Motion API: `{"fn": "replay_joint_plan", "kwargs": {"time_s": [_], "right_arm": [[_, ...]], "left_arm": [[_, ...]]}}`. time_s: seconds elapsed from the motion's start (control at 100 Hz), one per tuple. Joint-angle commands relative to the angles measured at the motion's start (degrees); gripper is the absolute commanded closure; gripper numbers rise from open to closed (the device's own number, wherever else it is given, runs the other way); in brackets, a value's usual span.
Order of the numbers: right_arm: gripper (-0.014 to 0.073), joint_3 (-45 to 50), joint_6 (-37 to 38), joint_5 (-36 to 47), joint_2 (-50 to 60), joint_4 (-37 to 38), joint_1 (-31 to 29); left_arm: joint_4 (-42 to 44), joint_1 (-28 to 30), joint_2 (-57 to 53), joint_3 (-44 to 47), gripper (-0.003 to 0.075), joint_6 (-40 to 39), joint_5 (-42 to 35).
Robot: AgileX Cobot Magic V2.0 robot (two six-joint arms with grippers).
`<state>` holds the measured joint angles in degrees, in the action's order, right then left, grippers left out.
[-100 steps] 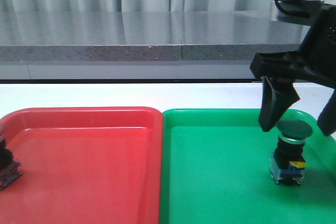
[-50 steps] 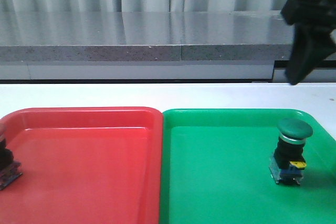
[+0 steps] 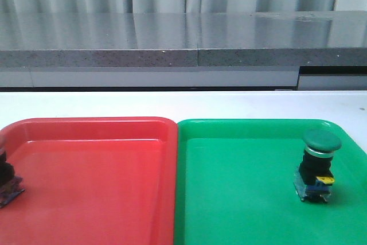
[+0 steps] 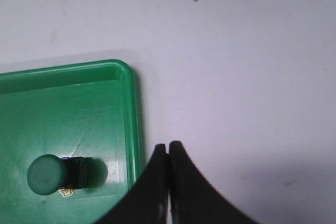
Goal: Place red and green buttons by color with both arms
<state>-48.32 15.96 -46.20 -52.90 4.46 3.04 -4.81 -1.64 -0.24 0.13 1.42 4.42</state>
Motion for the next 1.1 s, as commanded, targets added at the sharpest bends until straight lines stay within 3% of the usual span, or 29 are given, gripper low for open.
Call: {"fn": "replay_joint_plan", "kwargs": {"time_s": [0.0, 0.19, 0.52, 0.74, 1.09], "right_arm": [[0.0652, -1.28, -0.08, 2.28, 3.95, 1.04, -0.51], [0.0652, 1.47, -0.08, 6.33, 12.81, 3.02, -0.51], [0.0652, 15.80, -0.08, 19.17, 33.17, 4.85, -0.51], [0.0652, 21.66, -0.08, 19.97, 44.42, 7.39, -0.51], [0.0652, 27.97, -3.82, 21.98, 51.44, 9.45, -0.51]], "left_arm": [[-0.58, 0.06, -1.80, 0.68, 0.0741, -0.13, -5.01], [-0.58, 0.06, -1.80, 0.68, 0.0741, -0.13, -5.01], [-0.58, 0.06, -1.80, 0.68, 0.0741, -0.13, -5.01], [-0.58, 0.06, -1.80, 0.68, 0.0741, -0.13, -5.01], [-0.58, 0.06, -1.80, 0.68, 0.0741, -0.13, -5.01]]}}
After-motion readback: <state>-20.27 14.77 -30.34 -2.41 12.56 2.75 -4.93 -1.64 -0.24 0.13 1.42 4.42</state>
